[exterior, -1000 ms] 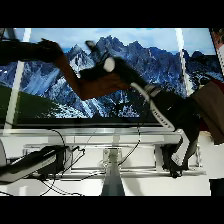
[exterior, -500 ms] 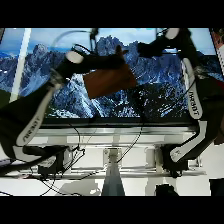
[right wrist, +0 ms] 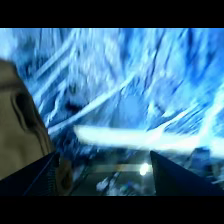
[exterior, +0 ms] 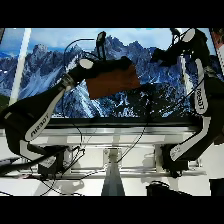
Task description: Fold the clothes and pants, and hang the long-sleeved shirts on hangers.
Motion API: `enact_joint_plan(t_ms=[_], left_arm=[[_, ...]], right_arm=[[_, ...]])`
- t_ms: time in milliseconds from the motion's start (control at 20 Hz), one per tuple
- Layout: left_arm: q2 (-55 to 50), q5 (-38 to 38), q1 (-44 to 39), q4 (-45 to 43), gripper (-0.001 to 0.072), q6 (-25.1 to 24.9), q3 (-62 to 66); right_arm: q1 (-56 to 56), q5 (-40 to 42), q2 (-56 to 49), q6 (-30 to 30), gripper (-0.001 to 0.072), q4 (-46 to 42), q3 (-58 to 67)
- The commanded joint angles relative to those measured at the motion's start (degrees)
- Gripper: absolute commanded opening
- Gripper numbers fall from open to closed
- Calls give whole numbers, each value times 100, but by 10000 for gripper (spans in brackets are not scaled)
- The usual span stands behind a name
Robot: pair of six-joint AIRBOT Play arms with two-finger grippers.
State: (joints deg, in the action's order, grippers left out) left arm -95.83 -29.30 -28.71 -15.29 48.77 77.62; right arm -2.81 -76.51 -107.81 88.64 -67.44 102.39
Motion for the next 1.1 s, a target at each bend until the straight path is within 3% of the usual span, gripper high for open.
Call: enact_joint_plan(t_ms=[0, 50, 150, 300, 450, 500, 550, 600, 650, 800, 900, 1050], left_arm=[[114, -817, 595, -297, 702, -643, 2], [186, -903, 739, -885, 682, -636, 2], [365, -1073, 973, -2507, 552, -533, 2], [664, -1410, 1244, -4669, 552, 197, 2], [946, -1812, 1488, -6102, 552, 841, 2], [1010, -1985, 1550, -6520, 552, 850, 2], [1054, -2146, 1596, -6916, 551, 855, 2], [1086, -2319, 1633, -7326, 539, 944, 2], [1128, -2522, 1663, -7724, 457, 1084, 2], [1305, -3263, 1731, -8507, 20, 1572, 2], [1436, -3674, 1768, -8520, 7, 1880, 2], [1668, -3893, 1825, -8518, 7, 3545, 2]], right_arm=[[-26, -413, -417, -726, 628, 1377, -92], [37, -411, -538, -879, 627, 1690, -155], [264, -313, -774, -1038, 628, 1766, -247], [691, -210, -1084, -1193, 627, 1801, -326], [1180, -184, -1231, -1694, 613, 2124, -337], [1335, -181, -1228, -1965, 463, 2236, -334], [1488, -149, -1204, -2243, 142, 2262, -334], [1602, -24, -1163, -2345, 13, 2208, -334], [1679, 160, -1091, -2347, 12, 2166, -334], [1646, 741, -660, -2247, 12, 1827, -334], [1462, 1088, -179, -1794, 12, 1224, -334], [951, 1104, 658, -737, 12, -227, -334]])
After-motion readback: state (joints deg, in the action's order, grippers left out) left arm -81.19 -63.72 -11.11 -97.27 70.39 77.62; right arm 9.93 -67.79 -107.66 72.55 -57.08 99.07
